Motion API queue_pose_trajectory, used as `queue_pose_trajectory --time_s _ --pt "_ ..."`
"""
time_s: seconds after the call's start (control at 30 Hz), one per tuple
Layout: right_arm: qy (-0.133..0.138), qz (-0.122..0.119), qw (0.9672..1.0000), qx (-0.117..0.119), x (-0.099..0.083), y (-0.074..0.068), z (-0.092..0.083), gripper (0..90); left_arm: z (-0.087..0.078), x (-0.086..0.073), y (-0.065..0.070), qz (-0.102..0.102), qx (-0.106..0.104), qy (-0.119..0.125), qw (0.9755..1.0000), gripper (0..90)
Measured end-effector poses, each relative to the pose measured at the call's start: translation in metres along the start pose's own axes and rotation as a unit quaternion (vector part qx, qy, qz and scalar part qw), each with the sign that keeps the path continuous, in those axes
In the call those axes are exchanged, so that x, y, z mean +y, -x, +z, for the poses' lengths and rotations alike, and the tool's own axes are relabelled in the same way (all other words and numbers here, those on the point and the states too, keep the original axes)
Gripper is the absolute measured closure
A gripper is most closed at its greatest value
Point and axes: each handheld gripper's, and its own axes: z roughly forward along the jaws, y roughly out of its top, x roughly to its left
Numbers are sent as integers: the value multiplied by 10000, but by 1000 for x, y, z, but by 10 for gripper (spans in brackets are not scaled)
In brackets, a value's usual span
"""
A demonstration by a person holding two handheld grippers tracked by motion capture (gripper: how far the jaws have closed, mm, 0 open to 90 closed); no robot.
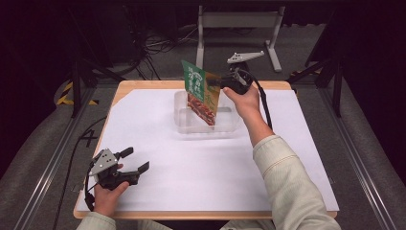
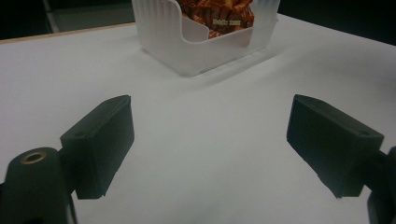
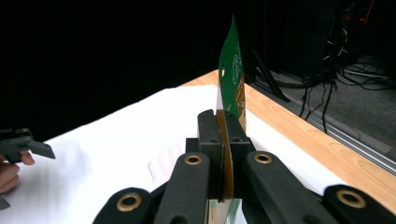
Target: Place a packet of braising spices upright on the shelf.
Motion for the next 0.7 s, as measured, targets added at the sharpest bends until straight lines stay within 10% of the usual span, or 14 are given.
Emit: queue_pose_trajectory --time_s 0.7 --pt "19 75 10000 -16 -13 -1 -9 786 2 1 1 60 -16 -50 10000 157"
